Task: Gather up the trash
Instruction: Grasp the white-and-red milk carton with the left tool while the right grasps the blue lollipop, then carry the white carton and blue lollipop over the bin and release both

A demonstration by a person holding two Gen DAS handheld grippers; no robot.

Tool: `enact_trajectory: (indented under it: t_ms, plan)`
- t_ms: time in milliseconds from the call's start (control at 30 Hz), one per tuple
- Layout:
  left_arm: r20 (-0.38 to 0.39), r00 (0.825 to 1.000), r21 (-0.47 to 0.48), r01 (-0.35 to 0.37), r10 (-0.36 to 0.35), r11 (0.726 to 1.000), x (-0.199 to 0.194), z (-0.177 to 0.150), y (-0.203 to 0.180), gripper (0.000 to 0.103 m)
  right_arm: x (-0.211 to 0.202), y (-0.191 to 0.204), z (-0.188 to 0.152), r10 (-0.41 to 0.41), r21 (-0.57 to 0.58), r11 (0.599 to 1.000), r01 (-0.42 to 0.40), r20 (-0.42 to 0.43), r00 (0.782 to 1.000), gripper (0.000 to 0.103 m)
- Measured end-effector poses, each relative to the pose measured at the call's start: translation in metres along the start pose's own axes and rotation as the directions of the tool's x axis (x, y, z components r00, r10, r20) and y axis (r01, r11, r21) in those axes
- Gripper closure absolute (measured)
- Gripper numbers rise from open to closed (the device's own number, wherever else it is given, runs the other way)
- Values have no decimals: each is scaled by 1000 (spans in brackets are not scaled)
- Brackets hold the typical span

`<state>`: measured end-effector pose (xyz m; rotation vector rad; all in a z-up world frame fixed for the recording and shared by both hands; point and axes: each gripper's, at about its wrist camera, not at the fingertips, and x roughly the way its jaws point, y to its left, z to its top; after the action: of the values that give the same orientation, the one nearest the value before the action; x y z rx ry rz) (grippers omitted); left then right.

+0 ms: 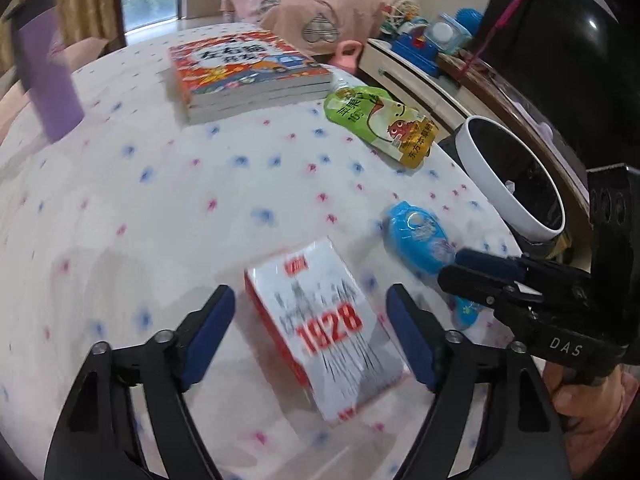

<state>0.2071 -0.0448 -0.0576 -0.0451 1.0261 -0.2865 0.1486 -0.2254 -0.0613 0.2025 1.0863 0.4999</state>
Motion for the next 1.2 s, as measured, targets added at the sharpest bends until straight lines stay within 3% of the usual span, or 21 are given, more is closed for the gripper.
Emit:
enact_trajectory:
  t_ms: [67,233,300,367,433,500,567,933,1200]
  plan:
    - [6,1000,-34,-5,6,999,-2,-9,-2,20,-2,2,1,4,-19,1000,-4,13,1000,53]
    - [28,999,-107,-36,40,994,-1,-23,-9,22,5,5,8,-35,-72,997,35,9,999,52]
    - [30,999,-112,-27,31,993,2,-25,-10,42,11,4,9,-37,-92,995,36,-5,999,52]
    - [43,999,-112,-28,33,993,0,-27,-10,44,11,7,6,-52,-114,992,51,-1,999,53]
    - [60,997,-87,-35,40,996,-4,-28,-14,52,11,13,3,-62,-143,988,61,0,998,56]
    - [70,997,-70,-38,43,997,-8,-27,-18,57,10,18,-3,-67,-169,983,66,3,998,75]
    - [76,996,-58,-35,40,998,-10,-28,-21,57,8,20,-9,-82,-180,980,83,13,997,75]
    - [129,991,31,12,-16,999,-34,-29,-56,58,-45,-6,-25,-22,-14,1000,23,117,993,84]
    - [145,989,75,27,-38,997,-41,-26,-79,58,-76,-14,-35,-24,21,1000,21,171,985,86]
